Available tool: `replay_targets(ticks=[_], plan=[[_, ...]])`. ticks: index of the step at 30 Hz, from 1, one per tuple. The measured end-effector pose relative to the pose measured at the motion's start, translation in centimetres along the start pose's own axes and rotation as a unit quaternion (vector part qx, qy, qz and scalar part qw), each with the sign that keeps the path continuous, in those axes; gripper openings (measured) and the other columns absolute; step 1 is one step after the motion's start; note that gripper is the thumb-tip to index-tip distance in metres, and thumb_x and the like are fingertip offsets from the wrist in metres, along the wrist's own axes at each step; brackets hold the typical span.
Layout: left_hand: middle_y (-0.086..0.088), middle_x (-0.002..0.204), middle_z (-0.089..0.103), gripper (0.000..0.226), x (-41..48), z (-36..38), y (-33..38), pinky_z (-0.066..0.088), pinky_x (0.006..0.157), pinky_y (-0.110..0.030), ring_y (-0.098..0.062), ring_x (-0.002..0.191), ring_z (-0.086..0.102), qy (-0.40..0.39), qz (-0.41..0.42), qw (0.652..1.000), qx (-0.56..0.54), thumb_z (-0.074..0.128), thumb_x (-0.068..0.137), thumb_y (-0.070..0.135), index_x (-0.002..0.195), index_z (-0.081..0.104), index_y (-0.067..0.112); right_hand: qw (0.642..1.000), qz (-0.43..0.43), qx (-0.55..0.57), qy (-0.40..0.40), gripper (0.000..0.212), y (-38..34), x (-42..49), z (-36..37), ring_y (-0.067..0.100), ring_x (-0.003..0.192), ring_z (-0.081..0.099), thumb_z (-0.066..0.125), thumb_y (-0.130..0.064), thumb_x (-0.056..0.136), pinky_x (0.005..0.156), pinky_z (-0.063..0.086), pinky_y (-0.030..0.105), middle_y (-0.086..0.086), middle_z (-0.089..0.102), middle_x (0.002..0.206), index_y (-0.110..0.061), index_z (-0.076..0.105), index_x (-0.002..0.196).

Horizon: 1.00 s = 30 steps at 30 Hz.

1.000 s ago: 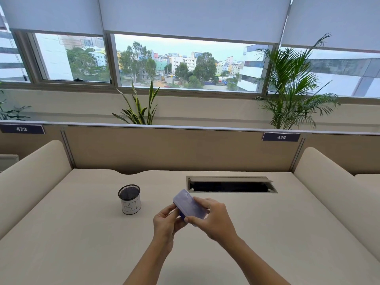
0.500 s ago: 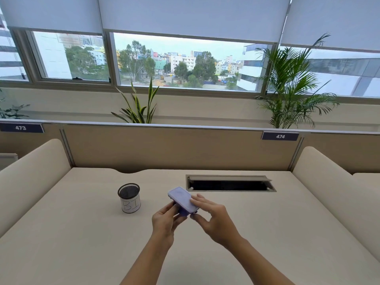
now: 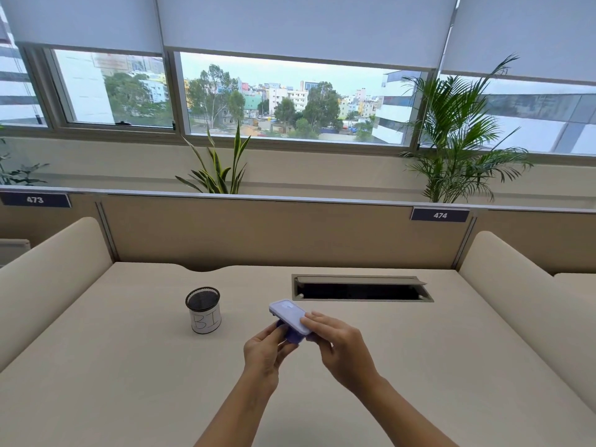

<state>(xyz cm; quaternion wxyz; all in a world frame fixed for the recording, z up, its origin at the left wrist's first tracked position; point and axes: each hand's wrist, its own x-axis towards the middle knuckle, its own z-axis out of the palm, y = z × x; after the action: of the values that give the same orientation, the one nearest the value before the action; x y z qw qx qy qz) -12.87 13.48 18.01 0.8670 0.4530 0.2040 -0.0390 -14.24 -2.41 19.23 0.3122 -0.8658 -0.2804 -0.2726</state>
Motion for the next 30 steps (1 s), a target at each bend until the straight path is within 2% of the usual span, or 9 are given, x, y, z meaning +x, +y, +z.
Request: replay_targets(ticks=[4, 11, 16, 18, 20, 22, 25, 27, 30], plan=[[-0.018, 0.093, 0.074, 0.02, 0.1, 0.0, -0.1, 0.061, 0.053, -0.029, -0.027, 0.066, 0.076, 0.02, 0.016, 1.0, 0.017, 0.068, 0.085, 0.0, 0.105, 0.069, 0.0, 0.999, -0.028, -0.023, 0.0, 0.037, -0.1, -0.2, 0.1, 0.018, 0.111, 0.067, 0.075, -0.01, 0.082, 0.09, 0.058, 0.029, 0.004, 0.071, 0.118, -0.013, 0.069, 0.119], [-0.017, 0.085, 0.075, 0.012, -0.5, 0.6, -0.2, 0.061, 0.054, -0.028, -0.027, 0.068, 0.076, 0.007, 0.033, 0.999, 0.028, 0.065, 0.087, 0.0, 0.099, 0.069, 0.002, 0.997, -0.054, -0.041, 0.029, 0.033, 0.0, -0.2, 0.4, 0.019, 0.106, 0.069, 0.073, -0.01, 0.084, 0.089, 0.057, 0.025, 0.007, 0.073, 0.114, -0.007, 0.069, 0.117], [-0.016, 0.096, 0.077, 0.019, -0.7, 1.0, 0.9, 0.063, 0.068, -0.031, -0.031, 0.082, 0.076, -0.075, 0.051, 0.992, 0.086, 0.066, 0.089, 0.018, 0.104, 0.071, 0.006, 0.994, 0.031, 0.011, 0.107, 0.026, 0.4, 0.5, -0.2, 0.008, 0.089, 0.07, 0.069, -0.003, 0.085, 0.083, 0.053, 0.01, -0.002, 0.075, 0.102, -0.01, 0.071, 0.11], [-0.013, 0.095, 0.078, 0.025, -0.5, 0.8, 1.8, 0.062, 0.069, -0.031, -0.03, 0.083, 0.075, -0.117, 0.077, 0.981, 0.133, 0.066, 0.088, 0.029, 0.102, 0.073, 0.009, 0.983, 0.089, 0.06, 0.148, 0.025, 0.9, 1.0, -0.8, 0.004, 0.078, 0.067, 0.065, 0.0, 0.085, 0.071, 0.056, 0.017, -0.009, 0.073, 0.093, -0.012, 0.072, 0.105], [-0.011, 0.093, 0.077, 0.031, -0.1, 0.7, 2.6, 0.061, 0.069, -0.026, -0.028, 0.082, 0.075, -0.107, 0.146, 0.966, 0.182, 0.069, 0.082, 0.033, 0.101, 0.073, 0.008, 0.973, 0.137, 0.109, 0.15, 0.027, 1.3, 1.5, -1.5, 0.008, 0.07, 0.065, 0.063, 0.003, 0.086, 0.064, 0.055, 0.026, -0.012, 0.073, 0.086, -0.017, 0.073, 0.102], [-0.004, 0.096, 0.075, 0.03, 0.4, 0.5, 3.3, 0.057, 0.071, -0.019, -0.022, 0.088, 0.073, -0.081, 0.236, 0.941, 0.229, 0.074, 0.079, 0.028, 0.104, 0.07, 0.012, 0.968, 0.157, 0.143, 0.135, 0.03, 1.4, 1.7, -1.9, 0.012, 0.068, 0.065, 0.061, 0.005, 0.087, 0.062, 0.055, 0.03, -0.012, 0.073, 0.082, -0.019, 0.072, 0.1], [0.015, 0.111, 0.068, 0.034, 0.8, 0.8, 4.4, 0.053, 0.082, -0.011, -0.002, 0.103, 0.065, -0.11, 0.309, 0.901, 0.285, 0.073, 0.084, 0.018, 0.116, 0.065, 0.025, 0.961, 0.166, 0.182, 0.127, 0.036, 1.0, 1.8, -2.1, 0.013, 0.07, 0.066, 0.058, 0.009, 0.088, 0.062, 0.055, 0.029, -0.012, 0.074, 0.084, -0.023, 0.071, 0.098], [0.014, 0.107, 0.073, 0.03, 1.1, 1.1, 4.8, 0.054, 0.086, -0.015, -0.003, 0.102, 0.068, -0.147, 0.31, 0.9, 0.27, 0.069, 0.086, 0.01, 0.113, 0.068, 0.023, 0.955, 0.175, 0.202, 0.128, 0.038, 0.7, 1.9, -2.2, 0.013, 0.072, 0.066, 0.057, 0.008, 0.09, 0.063, 0.055, 0.027, -0.013, 0.074, 0.085, -0.027, 0.07, 0.097], [0.007, 0.092, 0.078, 0.024, 1.2, 1.5, 4.8, 0.056, 0.076, -0.017, -0.009, 0.09, 0.072, -0.159, 0.319, 0.903, 0.24, 0.065, 0.087, -0.001, 0.101, 0.072, 0.017, 0.95, 0.185, 0.213, 0.131, 0.041, 0.5, 2.0, -2.4, 0.014, 0.076, 0.067, 0.056, 0.006, 0.091, 0.064, 0.056, 0.024, -0.013, 0.073, 0.088, -0.033, 0.068, 0.096]])
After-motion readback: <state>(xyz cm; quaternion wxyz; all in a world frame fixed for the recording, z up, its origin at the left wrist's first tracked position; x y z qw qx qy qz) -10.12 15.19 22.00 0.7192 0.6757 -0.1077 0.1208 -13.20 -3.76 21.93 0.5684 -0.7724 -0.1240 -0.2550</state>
